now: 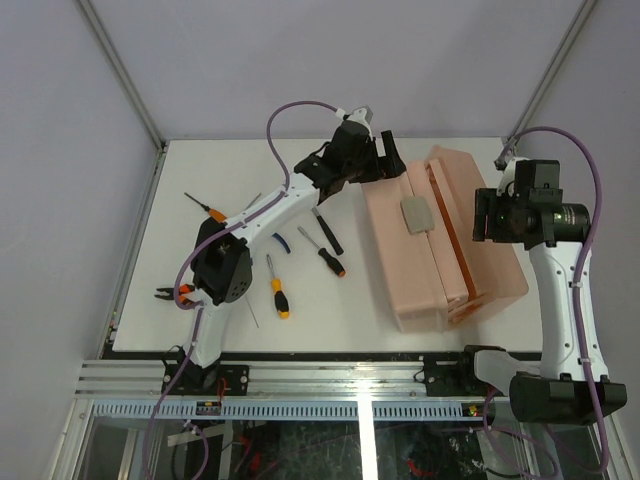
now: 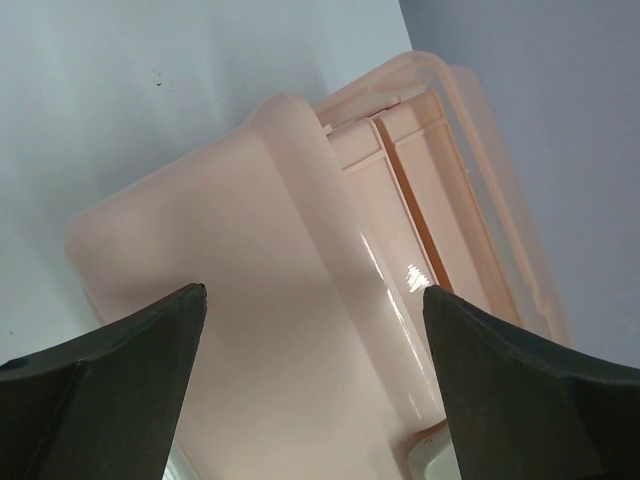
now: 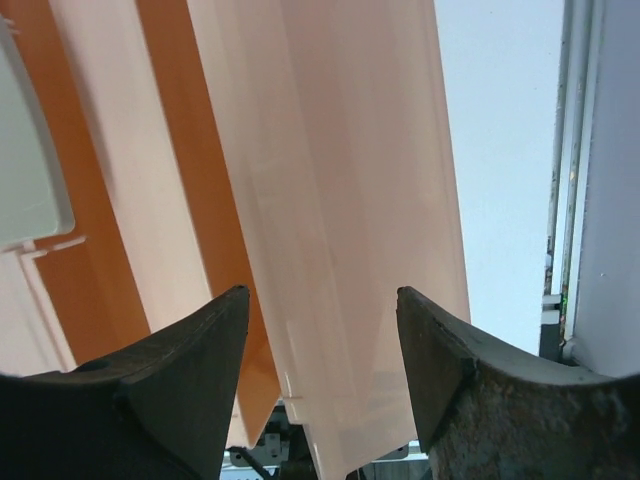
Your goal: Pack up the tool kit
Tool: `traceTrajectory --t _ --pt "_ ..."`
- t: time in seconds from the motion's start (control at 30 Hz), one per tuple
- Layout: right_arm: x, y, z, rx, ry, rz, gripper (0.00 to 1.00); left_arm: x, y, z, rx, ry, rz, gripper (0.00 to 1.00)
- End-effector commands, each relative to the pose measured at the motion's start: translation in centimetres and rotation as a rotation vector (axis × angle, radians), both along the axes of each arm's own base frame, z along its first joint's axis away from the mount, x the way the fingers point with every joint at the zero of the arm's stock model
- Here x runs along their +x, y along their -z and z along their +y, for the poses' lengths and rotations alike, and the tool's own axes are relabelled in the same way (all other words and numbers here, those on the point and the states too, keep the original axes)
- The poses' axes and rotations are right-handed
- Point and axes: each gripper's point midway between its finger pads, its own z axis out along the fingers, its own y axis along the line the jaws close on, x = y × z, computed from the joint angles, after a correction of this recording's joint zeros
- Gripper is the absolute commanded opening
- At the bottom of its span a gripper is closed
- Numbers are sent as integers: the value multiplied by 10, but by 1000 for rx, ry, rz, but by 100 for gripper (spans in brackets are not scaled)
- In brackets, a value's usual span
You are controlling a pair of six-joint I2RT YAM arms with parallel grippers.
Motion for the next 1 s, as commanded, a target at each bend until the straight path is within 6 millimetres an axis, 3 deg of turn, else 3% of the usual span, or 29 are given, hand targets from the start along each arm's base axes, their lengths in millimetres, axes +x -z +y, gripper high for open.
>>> traceTrajectory --t 0.0,0.27,0.57,0.83,0.97 --pt "13 0 -10 -72 -9 -29 68 0 -19 6 11 -13 -55 89" --pt "20 19 -18 -117 -14 -6 67 -2 -17 5 7 -2 -45 89" --pt "23 33 -8 -93 -68 8 67 -3 -17 5 17 7 -53 89" --pt "20 39 -5 -92 -89 21 67 3 -25 3 22 12 -91 89" --pt "21 25 2 -57 -101 -16 67 1 -20 4 35 14 -84 89"
